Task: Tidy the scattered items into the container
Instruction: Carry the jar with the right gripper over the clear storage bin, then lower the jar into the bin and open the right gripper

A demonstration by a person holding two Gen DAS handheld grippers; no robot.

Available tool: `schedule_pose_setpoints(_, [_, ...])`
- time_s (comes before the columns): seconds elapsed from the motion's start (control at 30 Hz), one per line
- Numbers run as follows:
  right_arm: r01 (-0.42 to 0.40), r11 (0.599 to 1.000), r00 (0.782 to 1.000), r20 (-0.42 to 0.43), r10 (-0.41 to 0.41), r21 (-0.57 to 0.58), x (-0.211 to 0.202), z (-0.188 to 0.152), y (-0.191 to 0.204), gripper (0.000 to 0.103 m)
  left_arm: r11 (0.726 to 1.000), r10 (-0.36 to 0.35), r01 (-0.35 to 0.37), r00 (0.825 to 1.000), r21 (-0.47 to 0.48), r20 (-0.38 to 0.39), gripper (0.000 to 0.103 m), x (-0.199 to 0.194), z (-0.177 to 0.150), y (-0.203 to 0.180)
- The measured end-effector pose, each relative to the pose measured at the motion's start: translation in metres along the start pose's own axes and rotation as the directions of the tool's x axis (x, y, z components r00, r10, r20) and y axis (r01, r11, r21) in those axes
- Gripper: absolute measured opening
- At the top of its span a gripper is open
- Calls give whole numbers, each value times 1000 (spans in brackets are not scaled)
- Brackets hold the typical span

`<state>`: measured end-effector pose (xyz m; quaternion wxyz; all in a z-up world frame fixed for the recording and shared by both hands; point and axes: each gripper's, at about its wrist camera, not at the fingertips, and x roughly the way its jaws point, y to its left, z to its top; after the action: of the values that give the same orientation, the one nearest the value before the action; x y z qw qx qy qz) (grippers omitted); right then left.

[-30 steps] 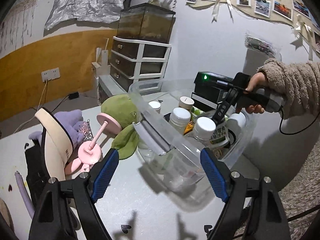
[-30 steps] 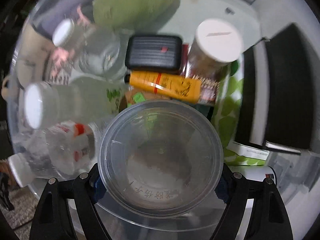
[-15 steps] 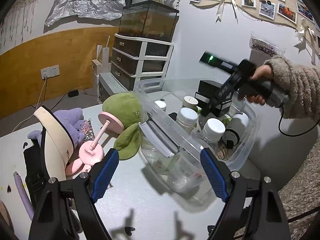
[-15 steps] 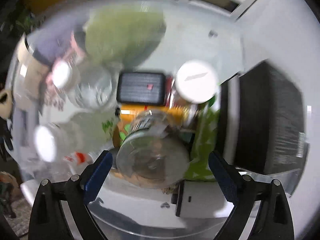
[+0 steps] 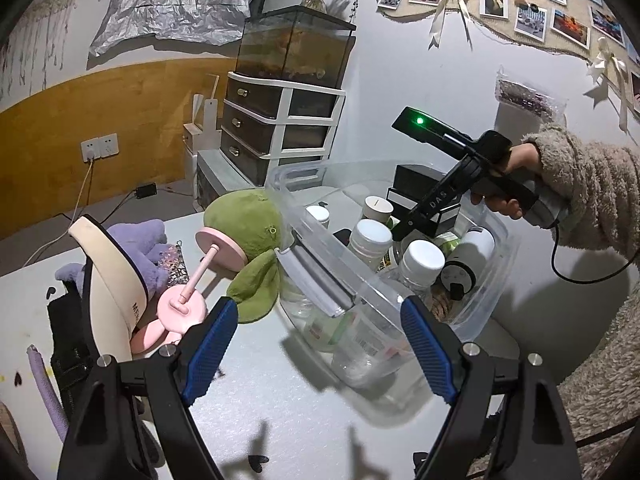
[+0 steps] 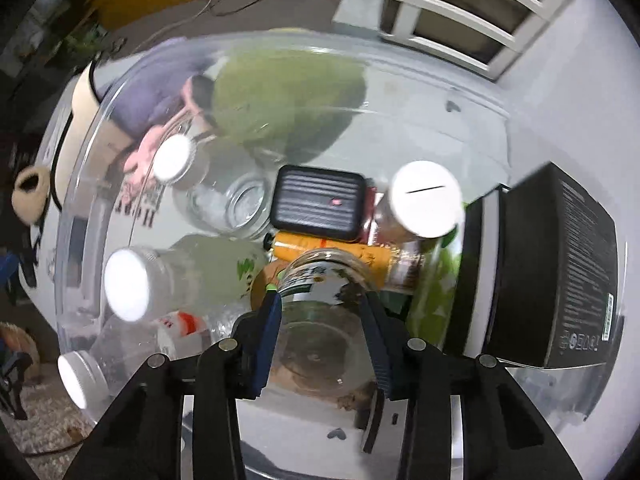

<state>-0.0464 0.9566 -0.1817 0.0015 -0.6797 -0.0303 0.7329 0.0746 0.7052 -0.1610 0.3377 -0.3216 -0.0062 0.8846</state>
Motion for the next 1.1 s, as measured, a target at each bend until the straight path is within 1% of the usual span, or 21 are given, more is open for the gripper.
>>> schedule_pose_setpoints(0.07, [39, 998, 999, -8, -40, -49, -2, -3, 8, 42, 1000, 5, -5, 1000, -5, -1, 83, -4, -2, 4])
schedule_pose_setpoints(0.1, [62, 995, 998, -19, -64, -73, -4, -5, 11, 42, 1000, 4, -4, 1000, -6, -3, 83, -10, 1, 12])
schedule_pose_setpoints(0.13, [73, 993, 996, -36, -76, -88, -4, -8, 12, 42, 1000, 3, -3, 1000, -11, -7, 83, -24, 4, 28])
schedule_pose_setpoints(0.2, [81, 991, 994, -62, -88, -109, -3, -13, 13, 42, 1000, 6, -6, 1000, -22, -9, 83, -28, 2, 36])
schedule_pose_setpoints(0.3, [91, 990, 995, -18, -94, -110, -2, -14, 11, 42, 999, 5, -6, 1000, -34, -13, 83, -37, 1, 55])
schedule_pose_setpoints(0.37, [93, 992, 996, 2, -93, -81, -1, -12, 8, 42, 999, 4, -5, 1000, -37, -14, 83, -40, 1, 64])
schedule_pose_setpoints(0.6, [24, 1000, 999, 37, -23, -7, 1, 3, -6, 42, 999, -2, 2, 1000, -34, -14, 83, -43, 2, 78])
schedule_pose_setpoints(0.67, [12, 1000, 999, 31, -13, 9, 1, 5, -9, 43, 999, -4, 3, 1000, -34, -15, 83, -42, 2, 79])
schedule_pose_setpoints(0.77, [-1, 1000, 1000, -7, 1, -2, 2, 2, -8, 43, 1000, -5, 4, 1000, -24, -13, 83, -43, 1, 78])
schedule_pose_setpoints(0.8, [3, 1000, 1000, 1, -3, 1, 0, 2, -8, 43, 1000, -5, 5, 1000, -21, -13, 83, -44, 1, 77])
schedule_pose_setpoints(0.9, [29, 999, 998, 61, -31, 31, -9, 1, -12, 43, 1000, -4, 3, 1000, -20, -12, 84, -46, 1, 76])
schedule_pose_setpoints(1.0, [23, 997, 994, 104, -31, 74, -13, 4, -18, 43, 1000, 1, -1, 1000, -25, -13, 84, -46, 1, 77])
schedule_pose_setpoints(1.1, [36, 998, 997, 71, -40, 59, -2, 6, -15, 43, 1000, 2, -3, 1000, -21, -7, 84, -48, 1, 75])
